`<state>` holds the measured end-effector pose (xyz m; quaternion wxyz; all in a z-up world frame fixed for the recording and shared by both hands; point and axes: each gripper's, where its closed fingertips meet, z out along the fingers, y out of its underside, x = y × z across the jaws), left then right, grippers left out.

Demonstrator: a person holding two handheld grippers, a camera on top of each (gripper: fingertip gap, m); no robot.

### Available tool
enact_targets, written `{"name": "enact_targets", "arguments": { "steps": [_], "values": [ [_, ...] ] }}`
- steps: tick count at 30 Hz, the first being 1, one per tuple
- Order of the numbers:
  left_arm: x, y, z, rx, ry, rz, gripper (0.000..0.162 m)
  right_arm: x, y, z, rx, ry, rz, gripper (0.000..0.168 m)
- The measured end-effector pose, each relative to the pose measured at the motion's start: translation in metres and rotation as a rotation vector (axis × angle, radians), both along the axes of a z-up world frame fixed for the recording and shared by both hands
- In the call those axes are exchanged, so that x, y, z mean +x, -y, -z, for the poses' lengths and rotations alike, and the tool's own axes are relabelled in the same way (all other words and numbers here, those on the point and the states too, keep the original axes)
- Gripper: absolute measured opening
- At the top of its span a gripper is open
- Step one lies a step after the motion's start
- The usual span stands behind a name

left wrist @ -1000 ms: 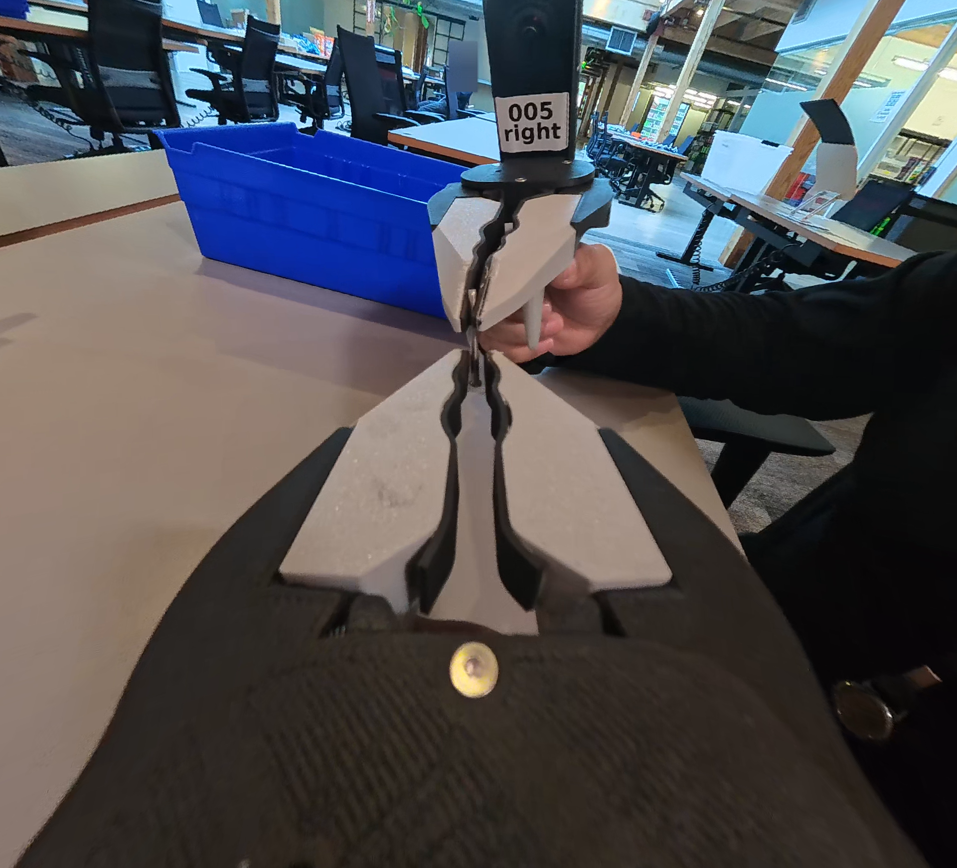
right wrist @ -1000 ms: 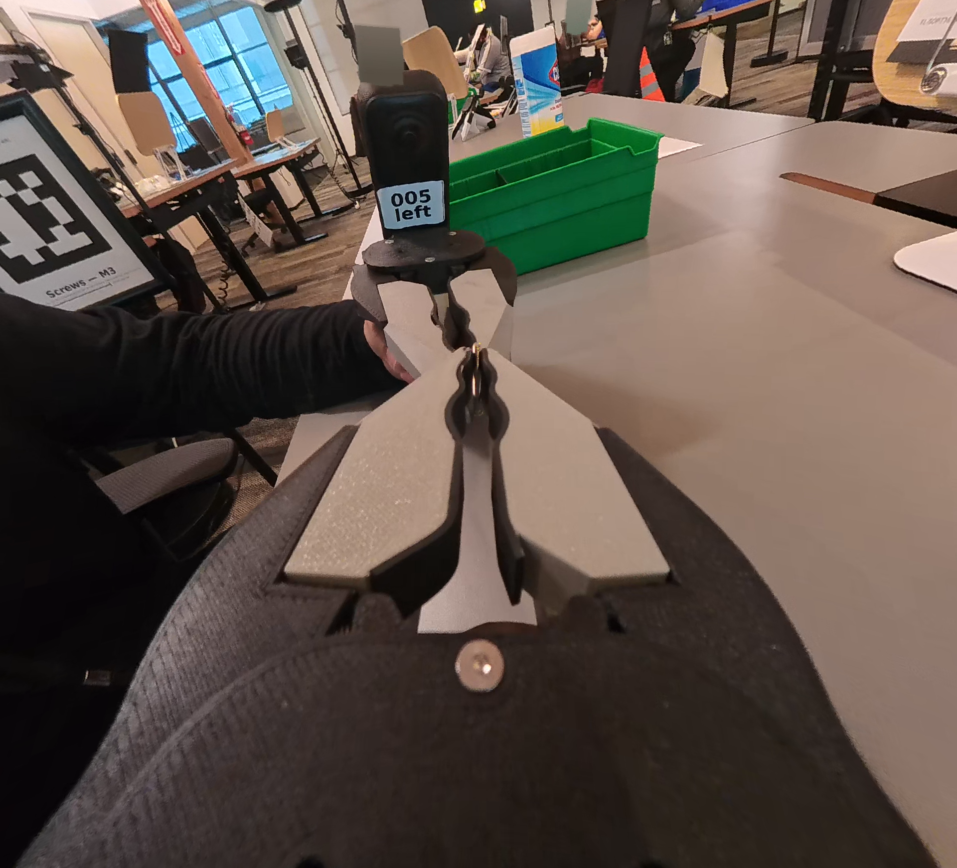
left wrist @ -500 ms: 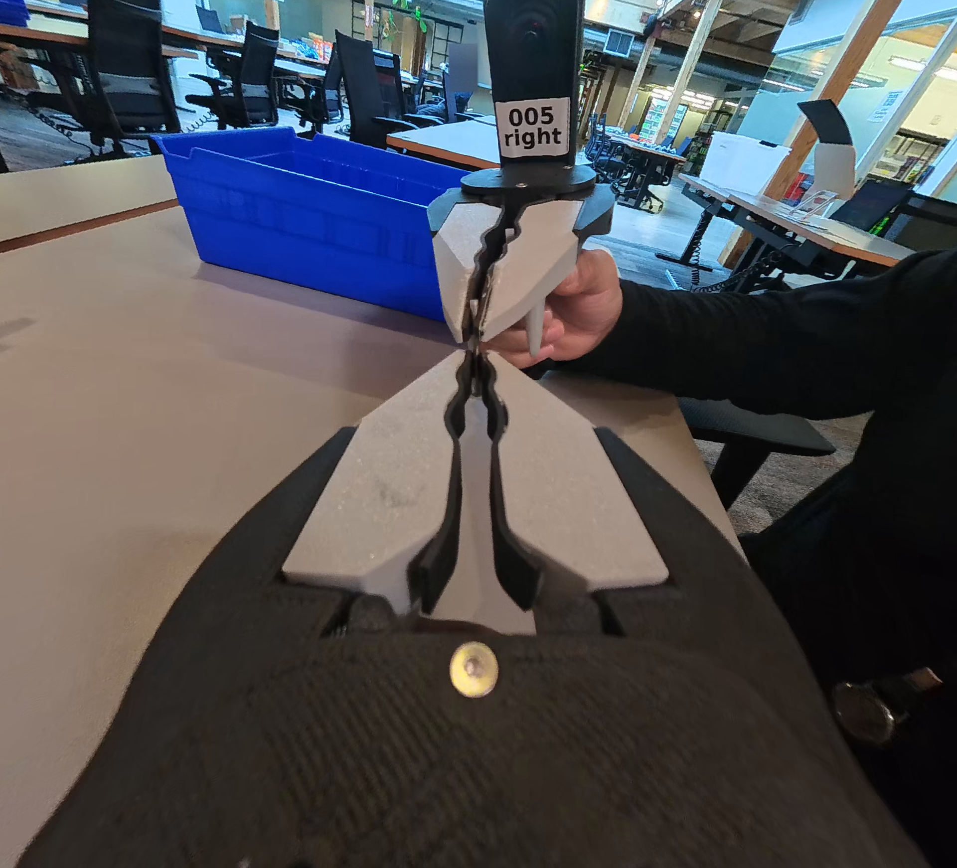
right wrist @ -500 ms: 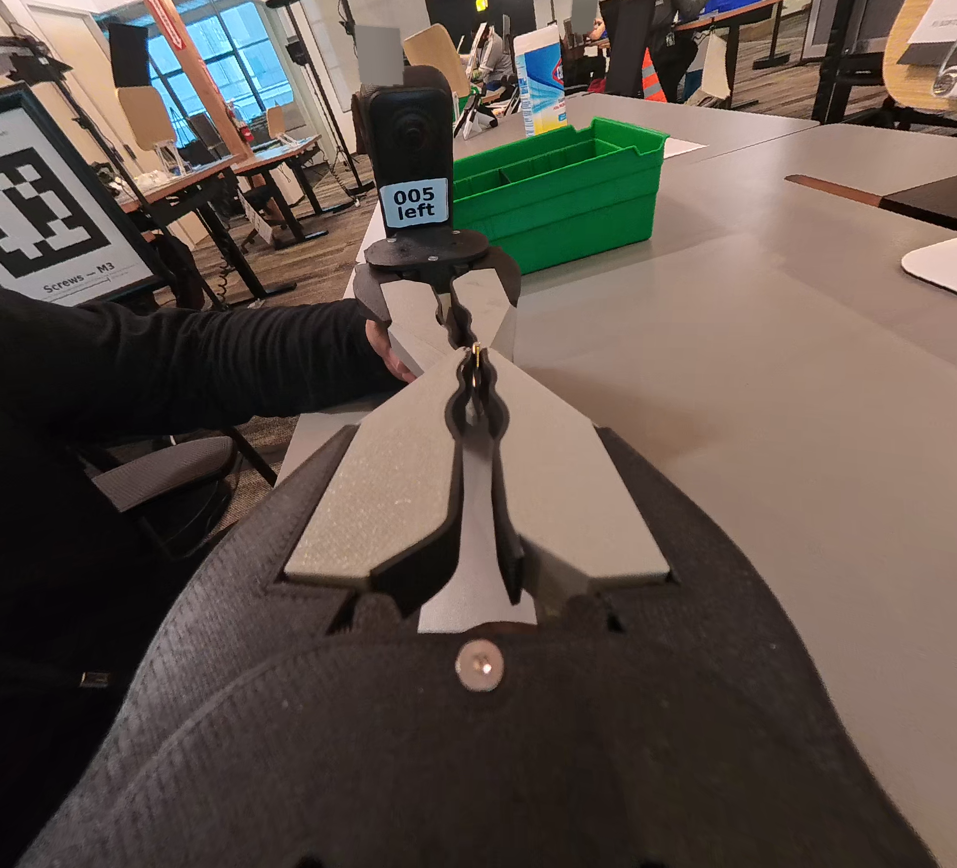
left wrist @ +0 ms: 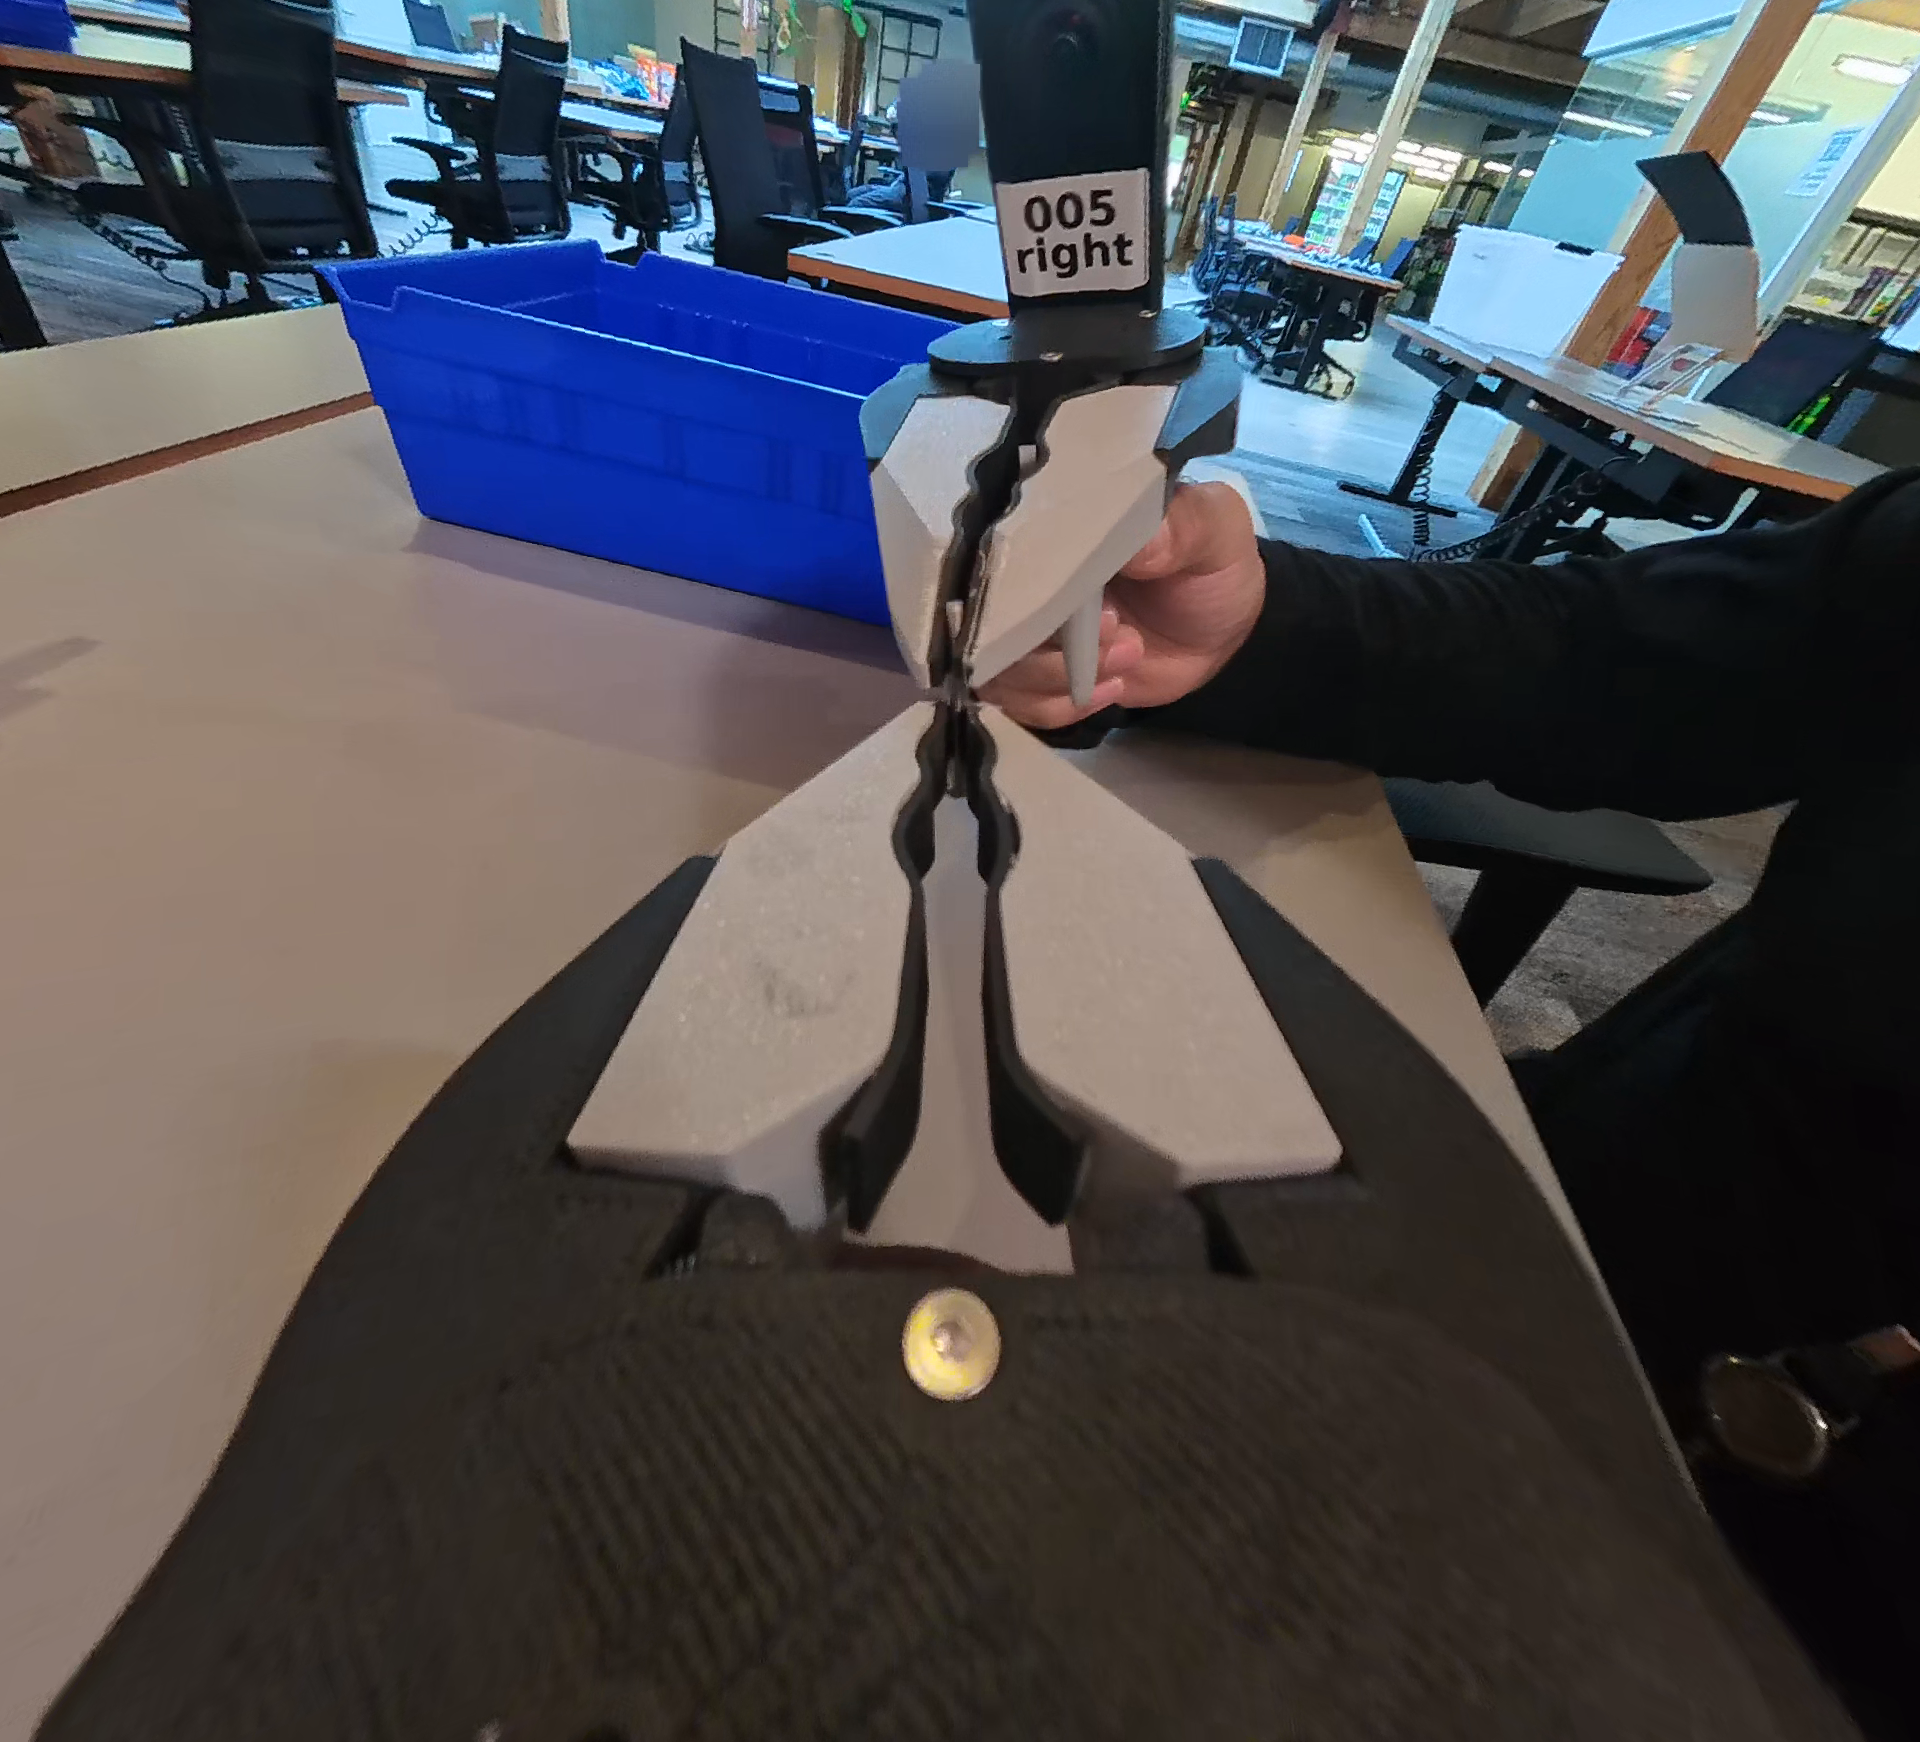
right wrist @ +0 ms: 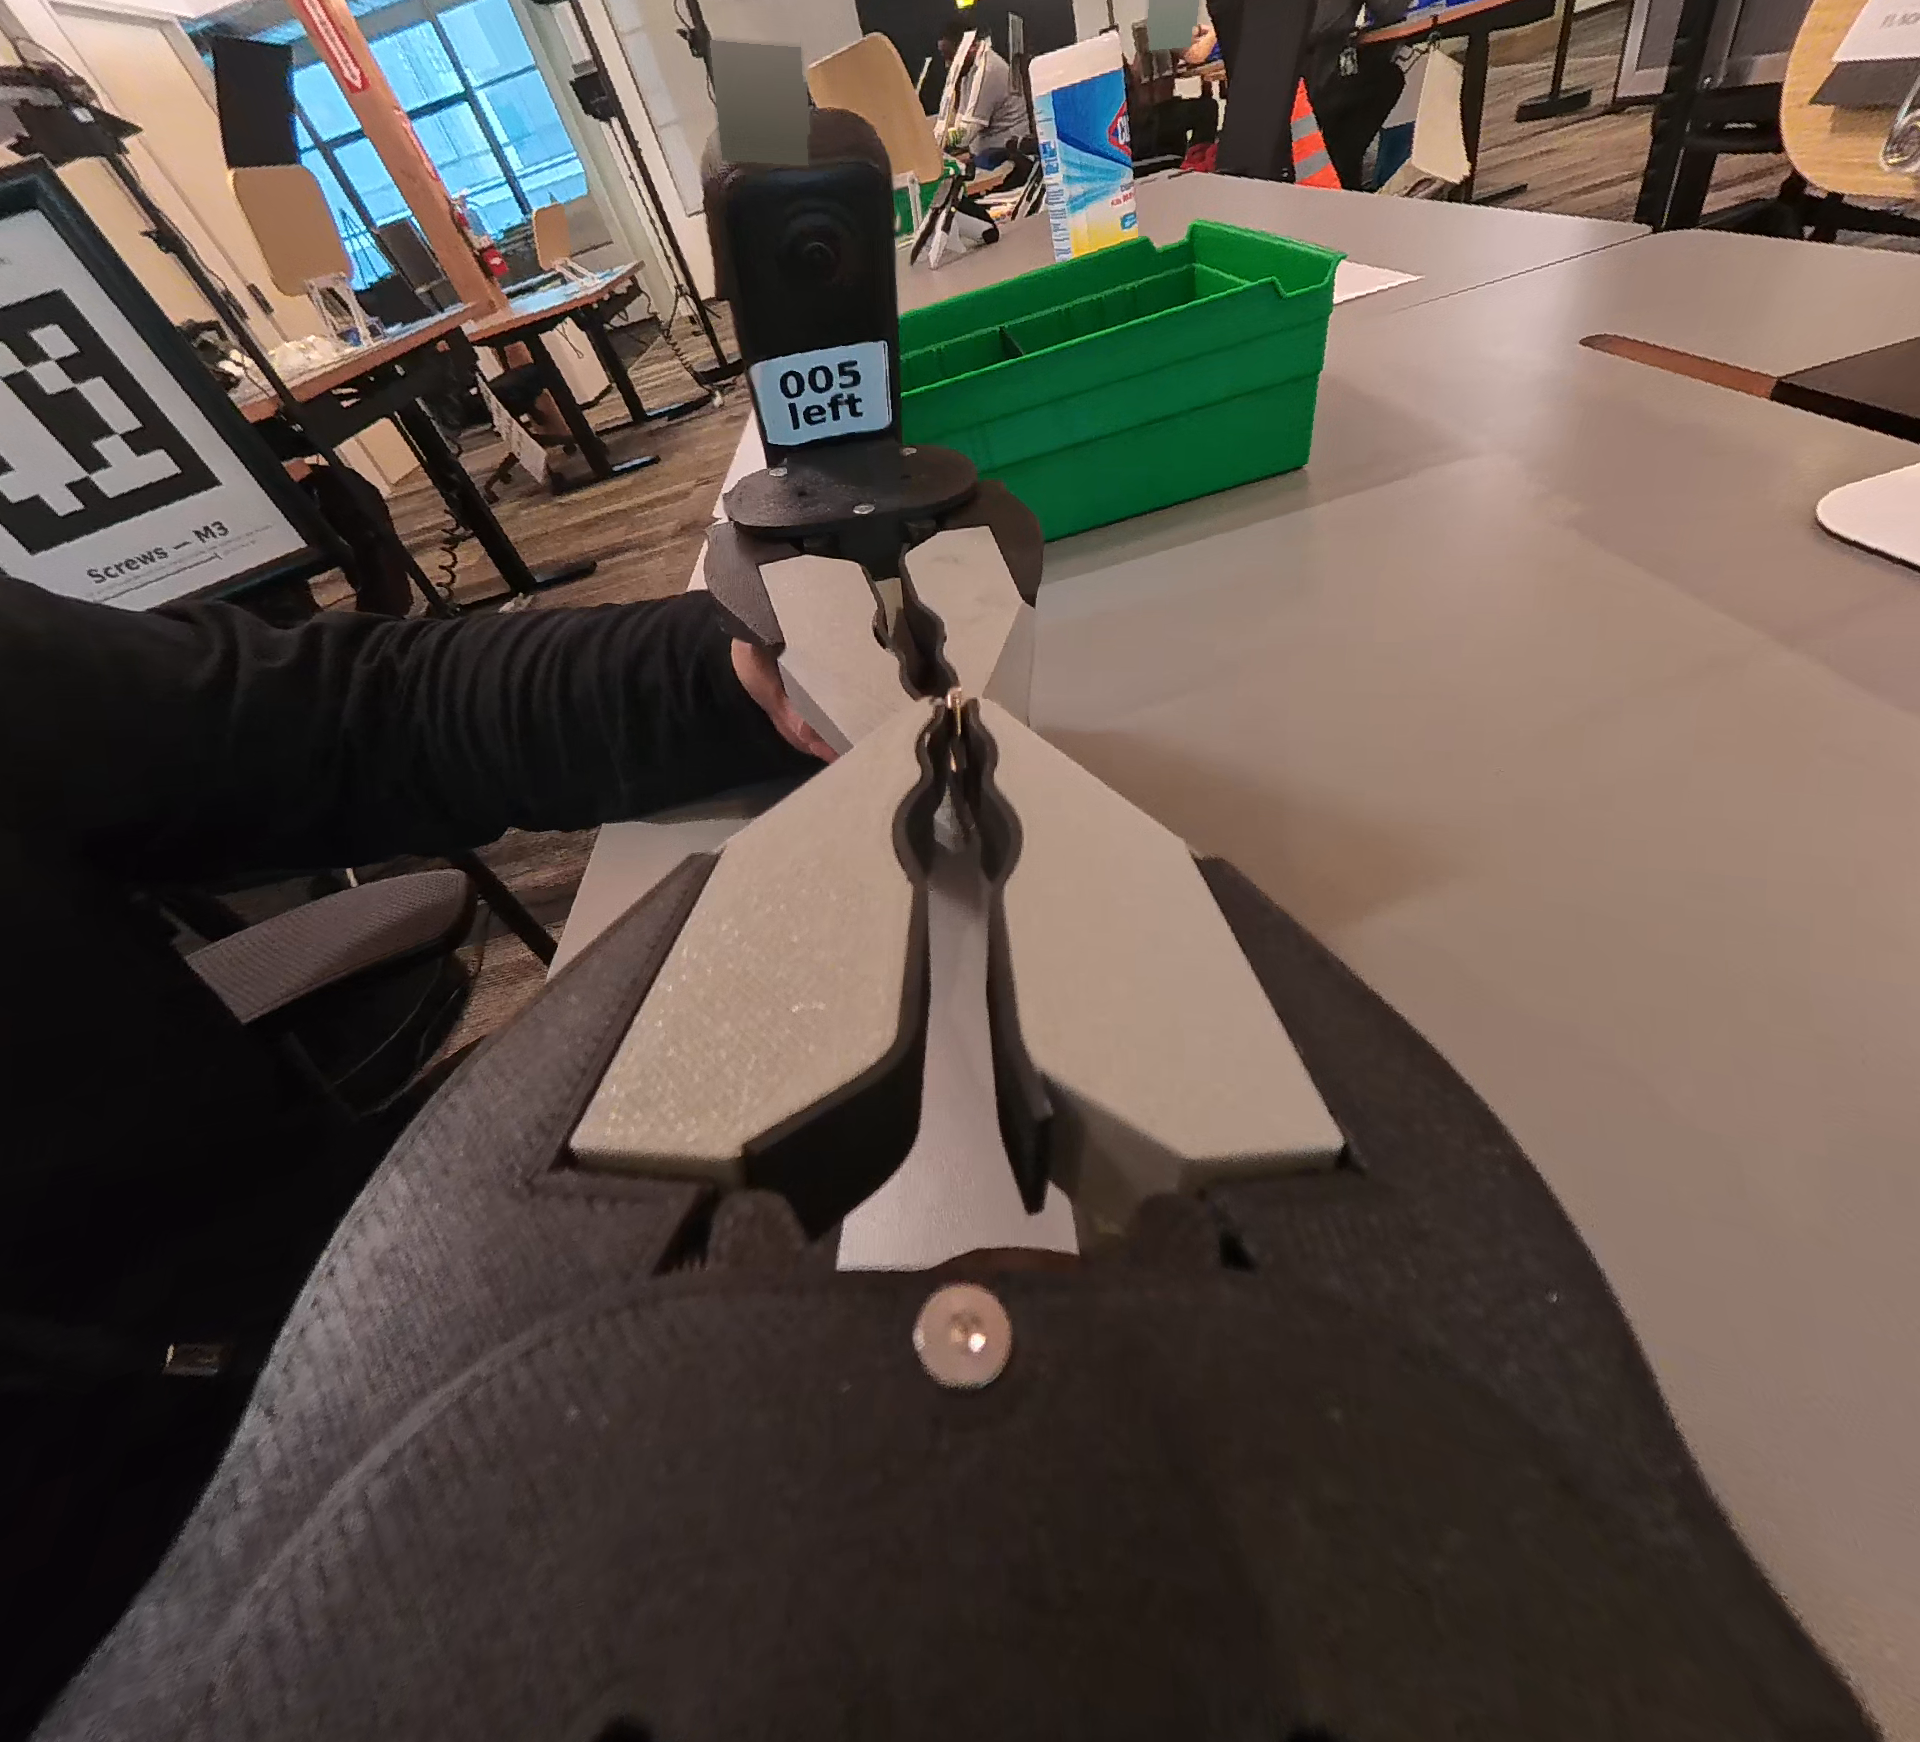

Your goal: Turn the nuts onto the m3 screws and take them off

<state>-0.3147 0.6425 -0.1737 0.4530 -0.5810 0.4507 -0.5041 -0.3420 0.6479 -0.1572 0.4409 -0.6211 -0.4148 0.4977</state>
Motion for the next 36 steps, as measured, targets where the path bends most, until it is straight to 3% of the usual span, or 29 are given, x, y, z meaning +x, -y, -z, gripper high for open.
{"name": "enact_targets", "arguments": {
  "steps": [8, 12, 18, 36],
  "values": [
    [-0.018, -0.015, -0.007, 0.048, 0.036, -0.038, 0.0, 0.01, -0.011, 0.003, -0.037, 0.006, 0.034, 0.006],
    [-0.032, -0.022, -0.001, 0.12, 0.03, -0.026, 0.0, 0.001, 0.0, 0.041, -0.053, 0.205, -0.045, 0.012],
    [-0.048, -0.032, -0.009, 0.103, 0.091, -0.047, 0.0, -0.009, 0.011, 0.091, 0.075, 0.474, -0.085, 0.02],
    [-0.045, -0.025, -0.002, 0.11, 0.045, 0.013, 0.0, -0.015, 0.007, 0.114, 0.249, 0.627, -0.17, 0.01]
  ]
}}
